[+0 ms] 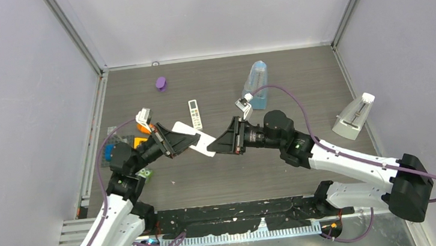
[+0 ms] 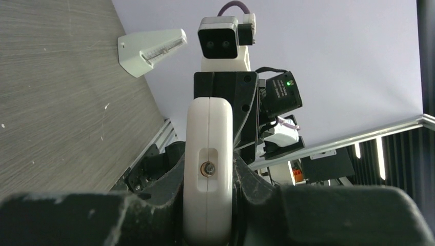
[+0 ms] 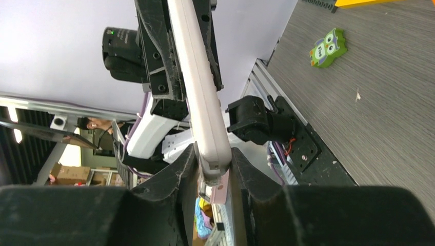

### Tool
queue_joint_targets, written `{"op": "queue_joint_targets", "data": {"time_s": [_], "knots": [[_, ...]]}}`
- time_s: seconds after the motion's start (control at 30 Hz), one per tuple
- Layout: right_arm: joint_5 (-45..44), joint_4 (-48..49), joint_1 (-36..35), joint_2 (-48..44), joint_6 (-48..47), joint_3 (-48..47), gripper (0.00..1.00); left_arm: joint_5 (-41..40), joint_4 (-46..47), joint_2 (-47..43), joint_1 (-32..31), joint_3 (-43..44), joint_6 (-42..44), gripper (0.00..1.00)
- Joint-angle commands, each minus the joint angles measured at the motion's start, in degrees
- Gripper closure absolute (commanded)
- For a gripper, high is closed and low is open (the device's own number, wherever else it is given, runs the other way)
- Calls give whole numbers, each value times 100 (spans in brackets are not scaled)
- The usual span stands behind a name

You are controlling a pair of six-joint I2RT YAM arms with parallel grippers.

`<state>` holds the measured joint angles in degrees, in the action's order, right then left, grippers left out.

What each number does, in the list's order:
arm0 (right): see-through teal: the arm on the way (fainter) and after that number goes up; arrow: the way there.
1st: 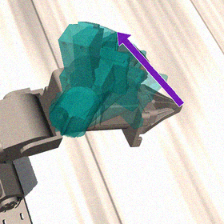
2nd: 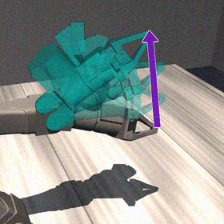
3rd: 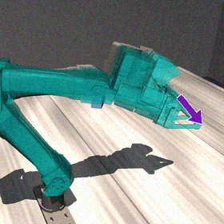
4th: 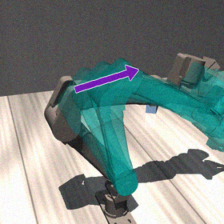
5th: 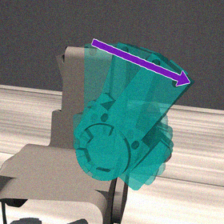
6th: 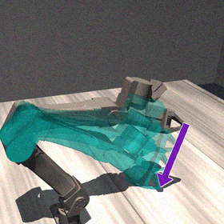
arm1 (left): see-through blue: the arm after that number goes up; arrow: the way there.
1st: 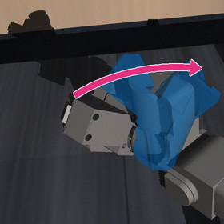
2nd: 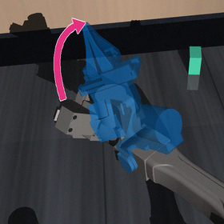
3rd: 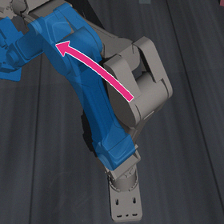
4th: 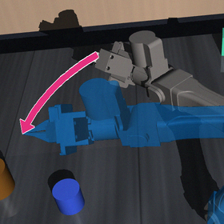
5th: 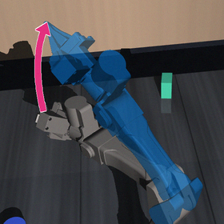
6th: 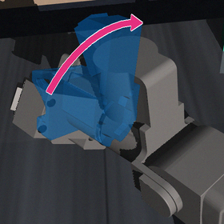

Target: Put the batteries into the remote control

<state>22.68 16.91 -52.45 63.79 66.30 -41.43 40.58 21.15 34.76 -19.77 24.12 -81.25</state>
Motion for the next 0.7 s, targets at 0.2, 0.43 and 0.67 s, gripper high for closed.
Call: {"op": "queue_joint_targets", "data": {"time_s": [0.2,0.43,0.67], "knots": [[259,-1065,85,138,-550,15,95,904,688,-4,-172,706,1,100],[-242,-352,31,191,15,246,90,818,1002,-86,-232,527,-249,100],[-576,58,-59,344,163,199,86,796,1030,-61,-370,514,-268,100]]}}
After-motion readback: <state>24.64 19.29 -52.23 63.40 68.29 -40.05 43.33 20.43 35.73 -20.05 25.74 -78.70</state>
